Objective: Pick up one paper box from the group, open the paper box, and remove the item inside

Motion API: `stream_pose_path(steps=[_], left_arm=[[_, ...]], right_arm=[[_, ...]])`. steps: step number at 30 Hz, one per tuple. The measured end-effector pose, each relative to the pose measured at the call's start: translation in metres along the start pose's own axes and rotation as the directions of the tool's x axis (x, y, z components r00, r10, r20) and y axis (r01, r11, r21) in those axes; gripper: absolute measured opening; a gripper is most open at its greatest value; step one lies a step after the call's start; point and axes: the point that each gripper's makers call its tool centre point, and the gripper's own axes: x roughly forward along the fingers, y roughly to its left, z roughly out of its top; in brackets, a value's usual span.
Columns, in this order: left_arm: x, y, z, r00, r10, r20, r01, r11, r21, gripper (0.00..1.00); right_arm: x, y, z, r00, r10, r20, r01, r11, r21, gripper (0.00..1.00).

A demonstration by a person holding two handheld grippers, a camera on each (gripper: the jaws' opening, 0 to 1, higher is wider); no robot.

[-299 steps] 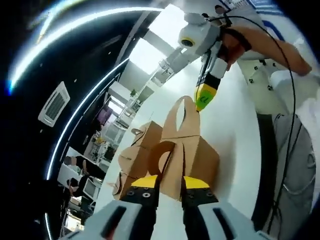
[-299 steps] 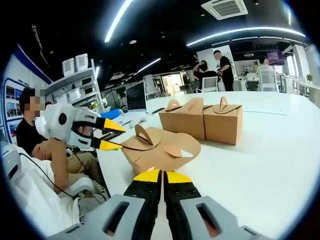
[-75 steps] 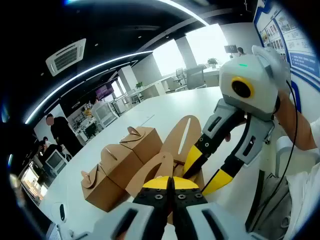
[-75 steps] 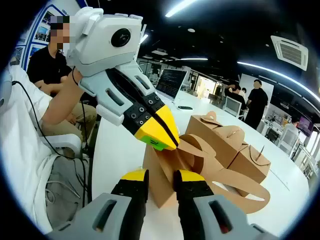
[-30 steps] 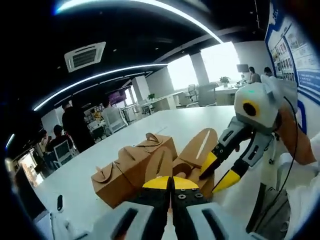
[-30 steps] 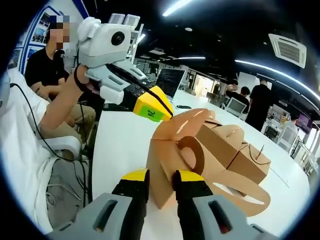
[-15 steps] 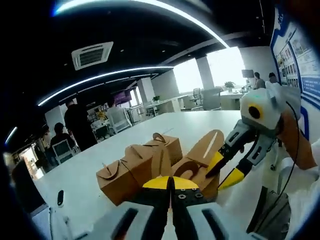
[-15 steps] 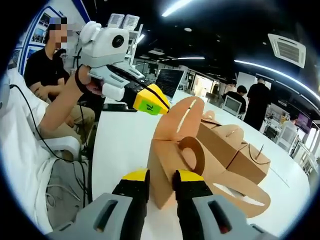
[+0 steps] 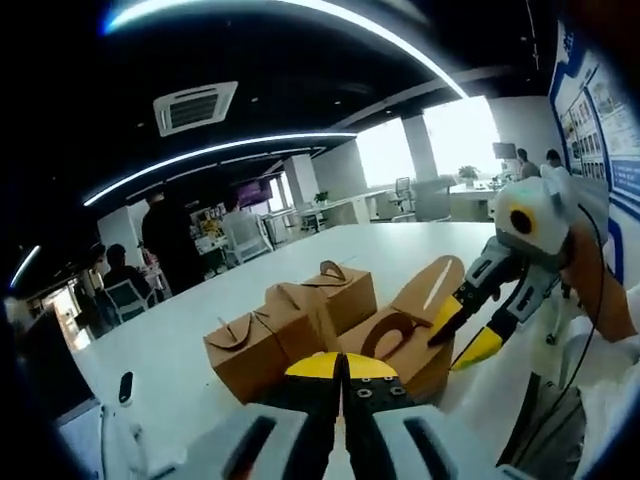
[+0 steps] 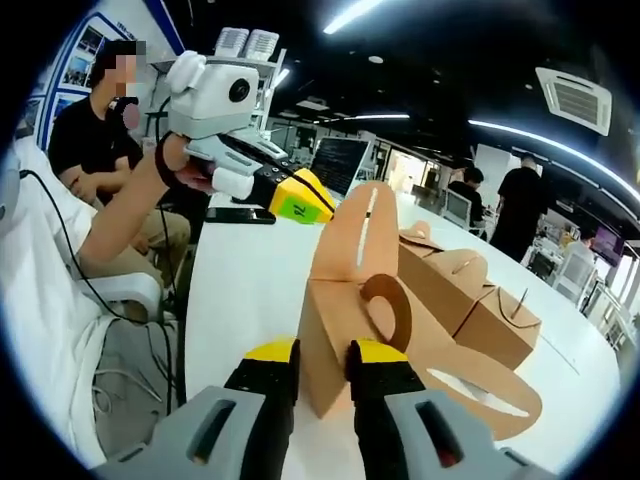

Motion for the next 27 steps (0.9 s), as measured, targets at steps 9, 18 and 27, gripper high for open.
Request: stream_pose_path(steps=[9,18,27], left_arm=[[-0.002,0.004,-0.005,1.0,0.01,0.004,-0.01,1.0,-0.016,0.03],[-0.005,0.01,-0.011,1.0,0.012,0.008,-0.012,0.999,-0.05,0.03],[-0.007,0.01,-0.012,0.999,-0.018,0.043,0.024,0.99,-0.136,0.03]], right_arm=[[0.0,0.0,0.0,1.0,-0.005,0.003,0.005,1.0,0.001,0.21],[0.001,0.001,0.0,1.0,-0.005,0.0,0.005,1.0,-0.001,0.21],[0.001,0.001,0.0,1.0,-0.004,0.001,0.004,1.0,-0.003,0.21]])
